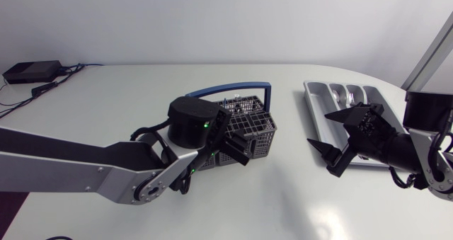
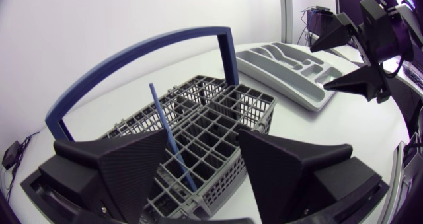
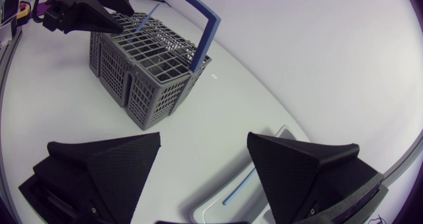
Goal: Unload the cutlery basket into the drawer organizer.
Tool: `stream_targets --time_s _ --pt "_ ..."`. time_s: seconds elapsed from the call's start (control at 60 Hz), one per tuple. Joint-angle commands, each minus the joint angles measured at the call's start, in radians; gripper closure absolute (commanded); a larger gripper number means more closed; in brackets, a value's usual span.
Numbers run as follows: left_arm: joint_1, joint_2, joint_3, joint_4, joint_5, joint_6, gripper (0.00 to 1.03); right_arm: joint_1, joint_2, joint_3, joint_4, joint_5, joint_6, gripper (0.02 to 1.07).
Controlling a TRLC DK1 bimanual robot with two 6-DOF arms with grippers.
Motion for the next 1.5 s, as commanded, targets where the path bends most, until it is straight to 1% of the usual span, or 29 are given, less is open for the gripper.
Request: stream_targets --time_s 0.0,0.25,0.45,0.833,0.883,0.933,1.0,1.067,1.083,1.217,1.25,1.317,1.4,1.483 --pt "0.005 0.034 0.039 0.033 -0.015 0.0 0.27 -0.02 0.019 -0.022 0.016 -0.013 0.018 0.12" --pt "0.017 0.102 0.084 0.073 -0.027 -0.004 0.27 -0.047 0.048 -0.03 0.037 -0.041 0.012 0.12" --pt "0.031 0.134 0.091 0.108 -0.055 -0.002 0.27 -0.073 0.065 -0.033 0.04 -0.058 -0.005 0.12" --pt "0.048 0.16 0.113 0.126 -0.076 0.001 0.27 -0.086 0.073 -0.037 0.043 -0.065 -0.016 0.12" --pt "0.048 0.161 0.111 0.131 -0.076 0.001 0.32 -0.087 0.073 -0.04 0.043 -0.067 -0.022 0.12" --pt "0.054 0.163 0.114 0.137 -0.076 0.003 0.4 -0.09 0.074 -0.043 0.043 -0.07 -0.023 0.12" --pt "0.057 0.168 0.12 0.14 -0.076 0.004 0.44 -0.095 0.076 -0.043 0.043 -0.072 -0.028 0.12" --pt "0.059 0.169 0.124 0.142 -0.076 0.007 0.45 -0.095 0.076 -0.043 0.043 -0.072 -0.03 0.12" --pt "0.059 0.171 0.124 0.143 -0.076 0.007 0.49 -0.095 0.076 -0.043 0.043 -0.072 -0.031 0.12" --pt "0.06 0.172 0.13 0.146 -0.078 0.009 0.65 -0.097 0.076 -0.043 0.043 -0.072 -0.034 0.12" --pt "0.06 0.172 0.13 0.146 -0.078 0.009 0.67 -0.098 0.076 -0.043 0.043 -0.073 -0.036 0.12" --pt "0.06 0.171 0.128 0.148 -0.078 0.01 0.68 -0.1 0.076 -0.045 0.043 -0.075 -0.04 0.12" --pt "0.063 0.169 0.125 0.151 -0.079 0.01 0.75 -0.1 0.076 -0.047 0.043 -0.075 -0.04 0.12" --pt "0.065 0.165 0.119 0.152 -0.078 0.01 0.8 -0.1 0.076 -0.047 0.043 -0.075 -0.042 0.12"
